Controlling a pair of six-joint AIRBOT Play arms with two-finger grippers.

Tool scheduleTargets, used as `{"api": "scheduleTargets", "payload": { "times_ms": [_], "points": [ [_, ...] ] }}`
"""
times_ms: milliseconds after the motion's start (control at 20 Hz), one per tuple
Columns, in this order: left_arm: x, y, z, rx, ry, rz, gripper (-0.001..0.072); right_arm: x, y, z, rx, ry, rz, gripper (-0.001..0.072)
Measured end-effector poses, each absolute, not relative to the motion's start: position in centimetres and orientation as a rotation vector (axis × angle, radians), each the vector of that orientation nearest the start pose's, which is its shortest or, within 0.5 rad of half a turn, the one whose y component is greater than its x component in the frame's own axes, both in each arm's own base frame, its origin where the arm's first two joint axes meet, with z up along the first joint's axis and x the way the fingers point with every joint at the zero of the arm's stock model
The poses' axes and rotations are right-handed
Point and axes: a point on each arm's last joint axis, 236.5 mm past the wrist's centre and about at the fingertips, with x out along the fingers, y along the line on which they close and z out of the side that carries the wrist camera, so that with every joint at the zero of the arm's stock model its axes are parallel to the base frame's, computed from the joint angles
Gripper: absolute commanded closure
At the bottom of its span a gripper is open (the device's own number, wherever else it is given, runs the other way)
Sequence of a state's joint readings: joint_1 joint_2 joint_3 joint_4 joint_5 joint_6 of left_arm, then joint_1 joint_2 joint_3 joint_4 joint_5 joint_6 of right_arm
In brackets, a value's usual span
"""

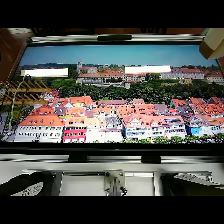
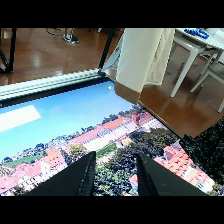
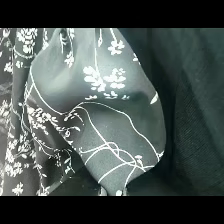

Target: Fold the shirts.

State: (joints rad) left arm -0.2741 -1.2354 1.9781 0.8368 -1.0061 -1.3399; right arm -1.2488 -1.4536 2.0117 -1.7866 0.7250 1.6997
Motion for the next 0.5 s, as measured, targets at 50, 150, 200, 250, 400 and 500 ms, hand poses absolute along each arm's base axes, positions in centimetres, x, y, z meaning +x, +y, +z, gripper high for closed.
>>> {"api": "scheduleTargets", "payload": {
  "times_ms": [50, 150, 200, 250, 400, 500],
  "points": [
    [36.9, -24.3, 44.2, -0.225, 0.219, -0.858, 0.0374, 14.3, -53.0, 37.4, 0.072, 0.185, -1.378, 0.0363],
    [36.9, -24.3, 44.2, -0.225, 0.219, -0.858, 0.0374, 14.4, -52.5, 36.6, 0.100, 0.219, -1.362, 0.0270],
    [36.9, -24.3, 44.2, -0.225, 0.219, -0.857, 0.0374, 14.5, -52.1, 37.7, 0.079, 0.198, -1.356, 0.0270],
    [36.9, -24.3, 44.2, -0.225, 0.219, -0.857, 0.0374, 14.5, -51.8, 39.0, 0.048, 0.162, -1.351, 0.0270],
    [36.9, -24.3, 44.2, -0.224, 0.219, -0.858, 0.0374, 14.4, -50.5, 42.4, -0.021, 0.081, -1.344, 0.0269],
    [36.9, -24.3, 44.2, -0.218, 0.217, -0.858, 0.0374, 14.2, -49.4, 44.2, -0.049, 0.037, -1.339, 0.0270]
  ]
}}
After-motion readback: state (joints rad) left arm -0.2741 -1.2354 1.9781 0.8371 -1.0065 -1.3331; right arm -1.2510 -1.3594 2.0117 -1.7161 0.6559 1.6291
